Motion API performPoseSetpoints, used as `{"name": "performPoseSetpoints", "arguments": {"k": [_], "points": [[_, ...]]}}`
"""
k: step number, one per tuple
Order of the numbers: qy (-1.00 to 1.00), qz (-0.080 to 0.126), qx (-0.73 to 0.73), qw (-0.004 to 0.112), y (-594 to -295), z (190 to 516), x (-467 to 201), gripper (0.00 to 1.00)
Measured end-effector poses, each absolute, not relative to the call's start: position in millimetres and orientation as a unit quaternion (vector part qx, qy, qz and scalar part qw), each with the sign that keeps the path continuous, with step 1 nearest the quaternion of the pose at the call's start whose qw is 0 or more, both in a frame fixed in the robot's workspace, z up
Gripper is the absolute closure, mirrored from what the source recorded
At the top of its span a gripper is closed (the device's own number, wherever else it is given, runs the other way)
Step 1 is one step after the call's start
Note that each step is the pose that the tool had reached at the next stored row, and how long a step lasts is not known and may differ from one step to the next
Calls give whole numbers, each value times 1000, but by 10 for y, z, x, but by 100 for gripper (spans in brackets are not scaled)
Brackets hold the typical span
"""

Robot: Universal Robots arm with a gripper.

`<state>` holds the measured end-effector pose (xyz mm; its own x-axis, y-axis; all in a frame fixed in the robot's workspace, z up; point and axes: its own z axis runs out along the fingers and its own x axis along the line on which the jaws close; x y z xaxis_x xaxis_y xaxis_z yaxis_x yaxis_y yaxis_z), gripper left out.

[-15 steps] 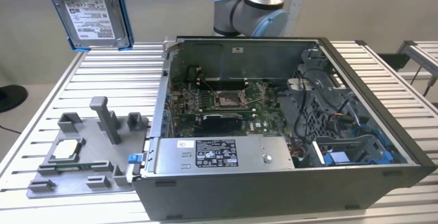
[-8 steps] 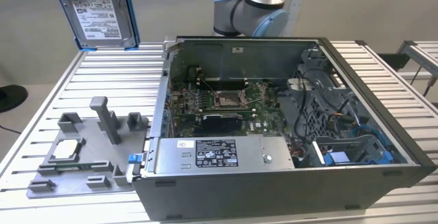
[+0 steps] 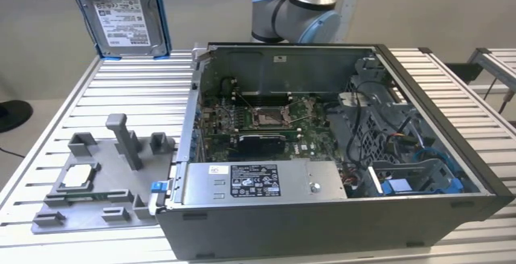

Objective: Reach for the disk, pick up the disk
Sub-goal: 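Pick up the disk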

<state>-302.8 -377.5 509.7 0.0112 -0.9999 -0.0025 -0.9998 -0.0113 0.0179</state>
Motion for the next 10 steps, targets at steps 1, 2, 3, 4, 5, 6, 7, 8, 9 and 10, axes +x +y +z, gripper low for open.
{"name": "performPoseSetpoints", "arguments": {"k": [1,2,3,4,5,6,7,8,9,10], "points": [[-703,-7,711,5,-3775,5097,-3011,100],[-703,-7,711,5,-3775,5097,-2995,100],[-703,-7,711,5,-3775,5097,-2979,100],[-703,-7,711,5,-3775,5097,-2962,100],[-703,-7,711,5,-3775,5097,-2946,100],[-703,-7,711,5,-3775,5097,-2928,100],[-703,-7,711,5,-3775,5097,-2908,100],[-703,-7,711,6,-3775,5097,-2888,100],[-703,-7,711,5,-3775,5097,-2868,100],[-703,-7,711,6,-3775,5097,-2848,100]]}}
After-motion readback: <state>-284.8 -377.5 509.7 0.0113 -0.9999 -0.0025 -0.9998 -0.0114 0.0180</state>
